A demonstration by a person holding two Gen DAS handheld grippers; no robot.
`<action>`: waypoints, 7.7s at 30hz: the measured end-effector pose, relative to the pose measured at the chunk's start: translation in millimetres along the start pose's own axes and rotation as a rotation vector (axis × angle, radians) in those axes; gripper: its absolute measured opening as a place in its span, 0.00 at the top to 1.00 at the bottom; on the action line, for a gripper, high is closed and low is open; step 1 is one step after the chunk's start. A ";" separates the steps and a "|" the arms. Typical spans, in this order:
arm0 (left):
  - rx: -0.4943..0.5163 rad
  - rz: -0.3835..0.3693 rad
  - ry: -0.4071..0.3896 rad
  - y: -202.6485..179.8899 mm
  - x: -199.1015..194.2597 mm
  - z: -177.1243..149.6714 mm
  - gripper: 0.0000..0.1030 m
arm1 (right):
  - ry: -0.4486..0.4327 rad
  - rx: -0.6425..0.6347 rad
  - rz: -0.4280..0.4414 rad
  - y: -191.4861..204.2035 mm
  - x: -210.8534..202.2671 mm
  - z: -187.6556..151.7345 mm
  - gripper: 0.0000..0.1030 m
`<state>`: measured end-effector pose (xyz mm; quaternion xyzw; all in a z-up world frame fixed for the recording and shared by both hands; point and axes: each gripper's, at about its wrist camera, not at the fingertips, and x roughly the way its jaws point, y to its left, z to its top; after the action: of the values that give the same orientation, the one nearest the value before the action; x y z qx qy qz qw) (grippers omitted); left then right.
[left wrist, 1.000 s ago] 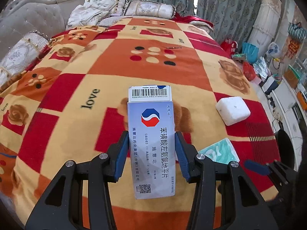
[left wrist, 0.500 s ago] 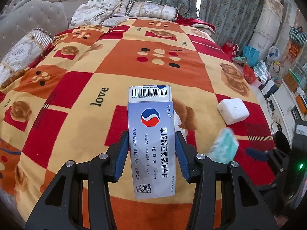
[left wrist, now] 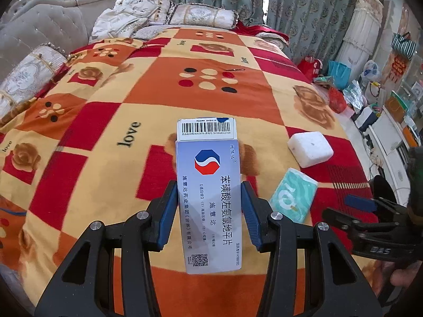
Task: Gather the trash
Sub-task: 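Grasp the white-blue pill box with the left tool while the right tool grasps the teal tissue pack, then carry the pill box and tissue pack over the black bin with both tools, then open both tools to drop the pill box and tissue pack into the bin, then move both open tools back over the blanket, then grasp the white tissue with the left tool while the right tool grasps the white foam block, then carry the tissue and foam block over the black bin with both tools, then open both tools to drop the tissue and foam block into the bin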
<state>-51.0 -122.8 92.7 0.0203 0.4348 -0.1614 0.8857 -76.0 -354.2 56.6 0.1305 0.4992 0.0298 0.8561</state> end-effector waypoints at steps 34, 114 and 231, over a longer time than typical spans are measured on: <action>0.024 -0.111 0.046 -39.8 -20.0 -22.7 0.56 | -0.026 -0.134 -0.037 20.7 -19.3 -22.1 0.49; 0.264 -0.512 0.161 -390.8 44.1 -21.3 0.40 | -0.155 0.310 -0.263 -292.6 -137.0 -122.0 0.30; 0.315 -0.489 0.168 -374.3 21.6 -34.8 0.72 | -0.148 0.307 -0.282 -282.0 -139.7 -123.8 0.15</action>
<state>-178.9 -476.9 93.4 0.0653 0.4684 -0.4329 0.7674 -274.9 -627.5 45.6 0.1900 0.4468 -0.1760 0.8564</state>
